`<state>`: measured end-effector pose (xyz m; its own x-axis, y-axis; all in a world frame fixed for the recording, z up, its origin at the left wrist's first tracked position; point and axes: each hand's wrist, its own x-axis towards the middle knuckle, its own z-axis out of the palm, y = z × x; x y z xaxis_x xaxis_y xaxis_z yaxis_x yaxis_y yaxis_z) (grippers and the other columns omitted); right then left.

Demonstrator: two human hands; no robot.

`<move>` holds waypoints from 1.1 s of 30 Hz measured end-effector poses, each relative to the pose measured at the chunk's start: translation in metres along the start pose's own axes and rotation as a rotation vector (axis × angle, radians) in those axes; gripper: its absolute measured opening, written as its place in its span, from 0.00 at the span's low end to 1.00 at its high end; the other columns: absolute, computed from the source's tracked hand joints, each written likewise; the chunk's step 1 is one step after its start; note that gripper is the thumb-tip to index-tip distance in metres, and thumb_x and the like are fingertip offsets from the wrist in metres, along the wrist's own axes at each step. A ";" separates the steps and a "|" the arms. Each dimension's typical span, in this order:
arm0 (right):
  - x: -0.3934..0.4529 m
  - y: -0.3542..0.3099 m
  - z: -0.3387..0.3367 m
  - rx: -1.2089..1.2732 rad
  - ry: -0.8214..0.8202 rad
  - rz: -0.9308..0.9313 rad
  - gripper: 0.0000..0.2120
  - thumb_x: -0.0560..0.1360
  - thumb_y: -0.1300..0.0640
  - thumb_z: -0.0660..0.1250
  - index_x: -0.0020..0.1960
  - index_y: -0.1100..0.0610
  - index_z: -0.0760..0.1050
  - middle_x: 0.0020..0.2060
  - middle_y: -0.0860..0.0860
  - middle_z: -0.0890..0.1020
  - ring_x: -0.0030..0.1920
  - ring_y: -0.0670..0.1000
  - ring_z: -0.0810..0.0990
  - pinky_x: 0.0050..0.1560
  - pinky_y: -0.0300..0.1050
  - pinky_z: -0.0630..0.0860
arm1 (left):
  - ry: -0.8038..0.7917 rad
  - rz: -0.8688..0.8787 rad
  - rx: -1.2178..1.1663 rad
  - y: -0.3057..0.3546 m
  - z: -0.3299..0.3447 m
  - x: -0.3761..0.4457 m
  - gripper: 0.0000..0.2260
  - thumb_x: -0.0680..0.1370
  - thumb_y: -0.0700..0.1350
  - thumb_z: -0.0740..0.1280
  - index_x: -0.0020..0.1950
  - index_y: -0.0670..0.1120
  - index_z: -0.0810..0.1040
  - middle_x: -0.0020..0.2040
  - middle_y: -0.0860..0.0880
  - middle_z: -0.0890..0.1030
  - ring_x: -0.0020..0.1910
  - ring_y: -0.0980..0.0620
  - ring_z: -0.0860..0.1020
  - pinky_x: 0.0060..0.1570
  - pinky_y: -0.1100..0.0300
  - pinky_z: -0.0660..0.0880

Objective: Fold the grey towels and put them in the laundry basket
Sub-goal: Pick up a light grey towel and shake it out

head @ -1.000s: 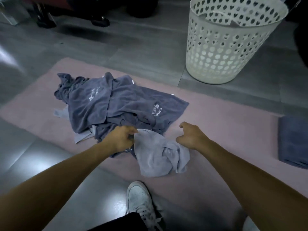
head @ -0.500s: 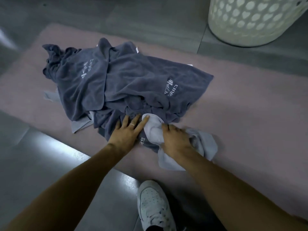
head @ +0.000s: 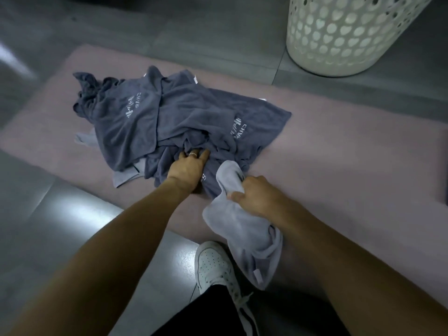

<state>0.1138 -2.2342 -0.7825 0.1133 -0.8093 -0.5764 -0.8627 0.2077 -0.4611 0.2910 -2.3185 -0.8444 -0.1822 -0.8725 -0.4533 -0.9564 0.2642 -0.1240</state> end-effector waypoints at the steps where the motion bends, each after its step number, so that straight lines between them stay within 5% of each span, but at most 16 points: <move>1: -0.007 0.001 -0.001 0.036 -0.001 0.009 0.26 0.79 0.44 0.61 0.68 0.62 0.69 0.62 0.57 0.77 0.59 0.56 0.77 0.49 0.41 0.68 | 0.000 0.001 -0.009 -0.001 -0.004 -0.003 0.38 0.77 0.45 0.68 0.79 0.52 0.47 0.77 0.44 0.58 0.72 0.36 0.61 0.61 0.45 0.73; 6: -0.044 0.010 -0.009 0.041 0.025 0.014 0.23 0.80 0.43 0.59 0.59 0.63 0.75 0.55 0.59 0.79 0.53 0.57 0.79 0.45 0.43 0.69 | 0.015 0.013 -0.022 -0.009 -0.022 -0.019 0.35 0.77 0.41 0.67 0.78 0.50 0.51 0.75 0.42 0.61 0.69 0.36 0.65 0.58 0.44 0.73; 21: -0.132 0.039 -0.034 -0.178 0.112 0.062 0.17 0.81 0.47 0.56 0.60 0.59 0.72 0.57 0.58 0.77 0.55 0.59 0.76 0.46 0.45 0.67 | 0.056 -0.046 0.087 0.014 -0.049 -0.030 0.19 0.80 0.38 0.58 0.71 0.42 0.63 0.66 0.38 0.71 0.64 0.36 0.71 0.57 0.43 0.73; 25: -0.121 0.043 -0.027 -0.221 0.159 0.058 0.18 0.82 0.45 0.54 0.62 0.55 0.73 0.57 0.56 0.78 0.56 0.58 0.77 0.48 0.45 0.67 | 0.127 0.274 0.173 0.041 -0.028 -0.064 0.37 0.74 0.51 0.68 0.78 0.49 0.53 0.75 0.42 0.59 0.73 0.39 0.59 0.70 0.40 0.59; 28: -0.102 0.050 -0.016 -0.282 0.135 0.058 0.17 0.82 0.46 0.53 0.63 0.53 0.73 0.57 0.54 0.79 0.57 0.57 0.78 0.48 0.44 0.67 | 0.154 0.372 0.215 0.058 -0.002 -0.080 0.34 0.75 0.53 0.65 0.78 0.51 0.54 0.76 0.46 0.60 0.73 0.42 0.61 0.70 0.43 0.58; 30: -0.093 0.061 -0.006 -0.291 0.117 0.100 0.17 0.82 0.46 0.54 0.62 0.53 0.74 0.57 0.54 0.79 0.56 0.56 0.78 0.49 0.45 0.69 | 0.144 0.294 0.045 0.057 0.004 -0.074 0.24 0.78 0.47 0.62 0.74 0.51 0.65 0.68 0.45 0.72 0.65 0.43 0.71 0.58 0.50 0.70; 33: -0.078 0.073 0.012 -0.354 0.215 0.148 0.17 0.80 0.48 0.59 0.65 0.56 0.70 0.59 0.56 0.76 0.59 0.57 0.75 0.55 0.48 0.71 | 0.257 0.247 -0.449 0.050 0.004 -0.072 0.17 0.77 0.37 0.64 0.65 0.46 0.77 0.54 0.42 0.82 0.52 0.41 0.79 0.47 0.53 0.75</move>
<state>0.0476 -2.1493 -0.7790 -0.0972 -0.8885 -0.4485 -0.9819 0.1592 -0.1027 0.2571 -2.2410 -0.8212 -0.4082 -0.8939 -0.1853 -0.8715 0.3211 0.3708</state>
